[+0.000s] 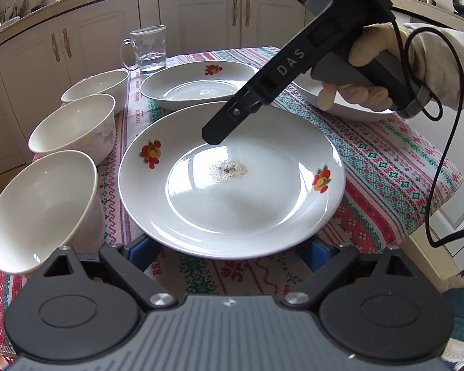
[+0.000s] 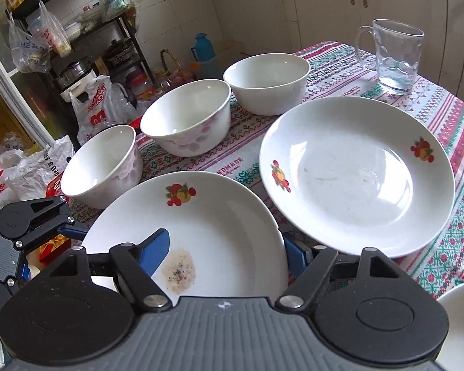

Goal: Organize plates and bowls
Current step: 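Close the right tool on the rim of the stained white plate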

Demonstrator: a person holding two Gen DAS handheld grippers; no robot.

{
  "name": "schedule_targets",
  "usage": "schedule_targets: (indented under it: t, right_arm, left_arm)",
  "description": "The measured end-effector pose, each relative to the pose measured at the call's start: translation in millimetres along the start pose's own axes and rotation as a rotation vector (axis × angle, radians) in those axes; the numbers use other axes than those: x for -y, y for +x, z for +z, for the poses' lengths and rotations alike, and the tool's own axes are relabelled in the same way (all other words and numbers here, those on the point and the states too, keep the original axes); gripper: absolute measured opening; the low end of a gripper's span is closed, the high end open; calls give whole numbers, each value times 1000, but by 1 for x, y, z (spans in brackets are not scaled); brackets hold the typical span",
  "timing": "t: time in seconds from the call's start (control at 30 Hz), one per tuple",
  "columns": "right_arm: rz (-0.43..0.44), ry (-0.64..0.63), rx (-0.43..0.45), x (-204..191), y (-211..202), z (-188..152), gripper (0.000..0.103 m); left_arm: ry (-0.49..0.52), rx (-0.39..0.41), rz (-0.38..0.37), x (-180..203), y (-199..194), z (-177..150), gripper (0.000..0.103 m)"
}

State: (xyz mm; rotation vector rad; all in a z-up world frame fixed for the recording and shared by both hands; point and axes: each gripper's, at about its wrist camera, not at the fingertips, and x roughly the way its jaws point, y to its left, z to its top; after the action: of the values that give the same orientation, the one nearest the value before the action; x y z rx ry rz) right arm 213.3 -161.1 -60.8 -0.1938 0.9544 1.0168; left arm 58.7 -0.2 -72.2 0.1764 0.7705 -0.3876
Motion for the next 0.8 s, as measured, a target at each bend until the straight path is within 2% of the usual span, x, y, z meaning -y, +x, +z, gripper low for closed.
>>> schedule_targets:
  t: [0.4,0.8]
  right_arm:
    - [6,30,-11,4,-7,-6,83]
    - [-22,45,-5,-2,-17,-11,83]
  left_arm:
    - [29,-4,-13,2,-1,1,94]
    - [55,-17,-50,1,-3,8,94]
